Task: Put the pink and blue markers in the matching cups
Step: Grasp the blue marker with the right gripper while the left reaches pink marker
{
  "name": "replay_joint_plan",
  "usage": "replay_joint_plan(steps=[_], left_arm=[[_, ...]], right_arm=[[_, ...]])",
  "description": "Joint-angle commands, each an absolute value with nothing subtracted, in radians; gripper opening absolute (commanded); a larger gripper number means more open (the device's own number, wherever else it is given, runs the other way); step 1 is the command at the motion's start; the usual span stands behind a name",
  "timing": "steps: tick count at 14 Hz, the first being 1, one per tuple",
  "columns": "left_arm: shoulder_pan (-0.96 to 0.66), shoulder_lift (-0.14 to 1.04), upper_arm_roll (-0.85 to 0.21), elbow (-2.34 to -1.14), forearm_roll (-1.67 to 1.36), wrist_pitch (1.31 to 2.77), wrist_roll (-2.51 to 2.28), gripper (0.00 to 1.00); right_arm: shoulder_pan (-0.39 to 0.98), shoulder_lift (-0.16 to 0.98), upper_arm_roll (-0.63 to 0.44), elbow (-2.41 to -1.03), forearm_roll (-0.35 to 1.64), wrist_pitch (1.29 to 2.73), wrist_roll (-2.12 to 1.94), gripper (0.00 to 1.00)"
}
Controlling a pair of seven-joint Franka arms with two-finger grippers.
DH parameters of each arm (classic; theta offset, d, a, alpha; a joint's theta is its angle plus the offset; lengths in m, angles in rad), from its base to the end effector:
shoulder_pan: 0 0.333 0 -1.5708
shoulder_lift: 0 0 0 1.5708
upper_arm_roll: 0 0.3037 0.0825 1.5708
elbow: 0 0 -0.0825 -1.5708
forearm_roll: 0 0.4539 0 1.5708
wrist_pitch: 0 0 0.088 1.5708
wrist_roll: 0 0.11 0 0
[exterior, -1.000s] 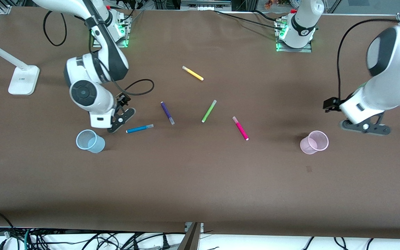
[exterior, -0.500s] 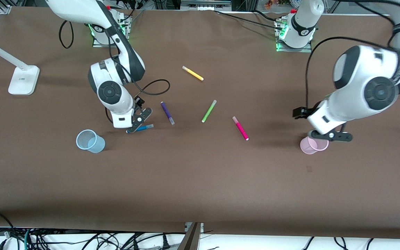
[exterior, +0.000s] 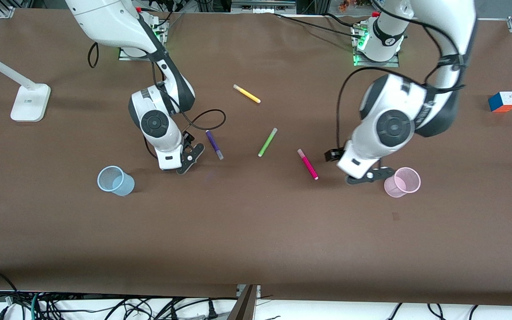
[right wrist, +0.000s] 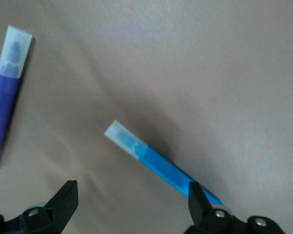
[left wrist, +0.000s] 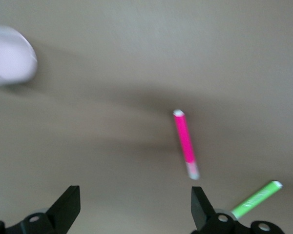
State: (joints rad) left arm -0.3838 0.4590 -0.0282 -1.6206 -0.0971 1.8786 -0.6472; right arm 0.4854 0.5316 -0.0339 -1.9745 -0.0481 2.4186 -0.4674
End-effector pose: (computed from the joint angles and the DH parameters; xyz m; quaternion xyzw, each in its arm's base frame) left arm 0.6478 -0.2896 0.2948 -0.9842 -0.1365 0.1122 0.0067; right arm 0.5754 0.2779 0.1196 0.8858 0.4613 -0.0439 0.0234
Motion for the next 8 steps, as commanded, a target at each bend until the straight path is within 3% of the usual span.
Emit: replay_joint_plan(steps=[1, 3, 8], left_arm=[[-0.426, 0.512, -0.021, -1.615, -0.175, 1.902, -0.718, 1.0], [-0.448, 0.518, -0.026, -1.65, -0.231, 1.939, -0.793, 1.0], [-0.534, 0.523, -0.034, -1.854, -0.235, 2.239, -0.836, 1.0]], right_arm=[[0.502, 0.545, -0.038, -1.968, -0.066, 2.471, -0.486, 1.0], [0.502, 0.555, -0.038, -1.967, -0.08, 2.491, -0.515, 1.0], [0.5, 0.577, -0.04, -1.968, -0.089, 2.534, -0.598, 1.0]])
